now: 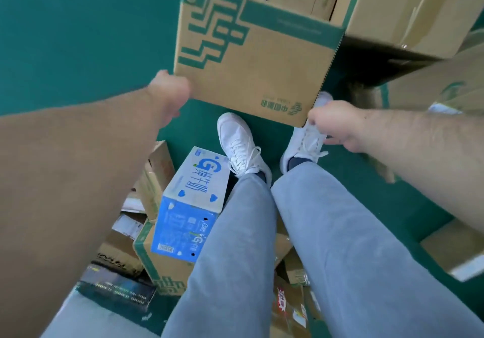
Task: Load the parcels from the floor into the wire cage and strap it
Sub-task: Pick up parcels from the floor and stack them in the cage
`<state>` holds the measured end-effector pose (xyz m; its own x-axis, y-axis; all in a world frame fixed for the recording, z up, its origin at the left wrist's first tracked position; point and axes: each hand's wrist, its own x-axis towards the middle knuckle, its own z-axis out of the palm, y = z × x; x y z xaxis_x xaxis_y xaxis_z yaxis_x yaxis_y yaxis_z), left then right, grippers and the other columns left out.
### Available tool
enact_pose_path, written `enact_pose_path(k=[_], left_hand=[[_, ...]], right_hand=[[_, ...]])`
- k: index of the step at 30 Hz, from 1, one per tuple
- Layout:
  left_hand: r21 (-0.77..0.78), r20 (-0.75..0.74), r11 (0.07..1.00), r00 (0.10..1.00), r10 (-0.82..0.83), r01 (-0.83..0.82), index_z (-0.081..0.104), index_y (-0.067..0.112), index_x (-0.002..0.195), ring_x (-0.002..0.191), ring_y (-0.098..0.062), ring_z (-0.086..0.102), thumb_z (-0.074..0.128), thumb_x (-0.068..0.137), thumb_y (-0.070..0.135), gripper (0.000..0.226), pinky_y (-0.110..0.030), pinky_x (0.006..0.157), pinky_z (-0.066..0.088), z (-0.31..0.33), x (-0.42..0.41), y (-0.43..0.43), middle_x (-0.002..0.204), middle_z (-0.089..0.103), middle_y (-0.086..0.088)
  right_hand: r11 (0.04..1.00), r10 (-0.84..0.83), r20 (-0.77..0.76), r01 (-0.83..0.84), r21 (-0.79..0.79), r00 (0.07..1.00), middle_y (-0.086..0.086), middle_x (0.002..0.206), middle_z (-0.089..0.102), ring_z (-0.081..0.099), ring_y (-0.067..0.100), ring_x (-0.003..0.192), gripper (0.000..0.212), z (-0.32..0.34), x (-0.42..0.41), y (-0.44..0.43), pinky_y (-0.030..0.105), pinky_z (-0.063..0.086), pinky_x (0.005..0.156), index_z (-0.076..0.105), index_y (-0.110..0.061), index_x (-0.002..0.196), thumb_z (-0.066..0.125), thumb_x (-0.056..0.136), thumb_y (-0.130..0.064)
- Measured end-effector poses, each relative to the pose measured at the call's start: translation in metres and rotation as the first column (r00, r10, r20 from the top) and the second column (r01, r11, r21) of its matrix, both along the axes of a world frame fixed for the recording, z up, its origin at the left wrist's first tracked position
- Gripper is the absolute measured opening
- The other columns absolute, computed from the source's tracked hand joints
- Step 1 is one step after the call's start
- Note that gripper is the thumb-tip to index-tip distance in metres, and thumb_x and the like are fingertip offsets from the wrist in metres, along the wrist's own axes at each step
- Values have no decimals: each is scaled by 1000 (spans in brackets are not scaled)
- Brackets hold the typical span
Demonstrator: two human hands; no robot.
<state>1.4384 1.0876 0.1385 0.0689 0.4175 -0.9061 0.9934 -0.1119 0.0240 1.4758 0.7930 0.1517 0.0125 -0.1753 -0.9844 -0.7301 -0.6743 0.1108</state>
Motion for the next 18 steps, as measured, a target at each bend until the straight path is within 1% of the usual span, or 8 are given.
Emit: enact_pose_path(k=[4, 6, 8, 10, 12, 13, 15, 18], left_hand=[[26, 7, 999, 999, 48, -48, 51, 19, 135, 114, -20, 56, 53, 80, 12, 55, -43, 99, 50, -13, 4, -1, 127, 60, 1], [60, 52, 996, 997, 57, -60, 48, 18, 128, 94, -13, 53, 50, 80, 11, 49, -33, 88, 46, 5, 4, -1, 109, 58, 3], [95, 110, 994, 993, 51, -61, 45, 18, 121, 79, -9, 43, 50, 84, 9, 38, -28, 72, 39, 37, 2, 0, 94, 50, 5], [99, 153, 991, 986, 71, -86, 46, 20, 113, 76, -11, 40, 52, 82, 9, 34, -30, 65, 34, 86, 0, 2, 90, 48, 4], [66, 186, 986, 972, 141, -156, 51, 23, 104, 75, -14, 40, 53, 73, 14, 33, -31, 62, 31, 145, -1, 4, 88, 49, 4], [47, 201, 980, 963, 179, -192, 53, 25, 97, 74, -15, 41, 52, 66, 17, 32, -31, 61, 30, 172, -2, 5, 87, 50, 4], [-19, 261, 959, 925, 277, -282, 55, 26, 89, 72, -17, 41, 51, 60, 19, 30, -30, 61, 32, 233, -1, 4, 82, 52, 6], [-124, 328, 911, 850, 412, -394, 54, 23, 93, 62, -15, 46, 51, 74, 17, 20, -25, 58, 36, 322, 12, -14, 74, 55, 9]], right_hand=[[964, -254, -33, 256, 77, 967, -5, 145, 51, 56, 15, 122, 65, -19, -9, -7, 31, 55, 83, 56, -20, 133, 65, 69, -14], [929, -353, -9, 352, 116, 936, -6, 141, 54, 56, 15, 121, 72, -7, -13, -8, 32, 55, 83, 58, -24, 128, 64, 57, -14], [889, -430, -6, 425, 173, 903, -3, 139, 57, 55, 19, 121, 75, 22, -12, -10, 36, 54, 91, 59, -24, 126, 63, 52, -16], [843, -492, -35, 486, 231, 870, 3, 138, 61, 53, 18, 118, 73, 70, 0, -9, 47, 48, 107, 61, -17, 124, 63, 51, -18], [814, -501, -24, 481, 325, 865, -1, 124, 68, 51, 17, 113, 42, 129, 18, -14, 42, 33, 118, 67, -21, 108, 58, 67, -17], [804, -484, -11, 450, 389, 875, -10, 121, 70, 52, 14, 117, 37, 158, 28, -18, 35, 31, 114, 72, -31, 101, 50, 77, -13], [778, -472, 34, 399, 485, 881, -22, 125, 68, 50, 3, 122, 58, 222, 46, -28, 23, 34, 94, 72, -47, 111, 40, 84, -8], [741, -505, 82, 383, 551, 859, -19, 137, 63, 54, 0, 103, 70, 309, 56, -42, 21, 40, 72, 59, -42, 139, 48, 74, -18]])
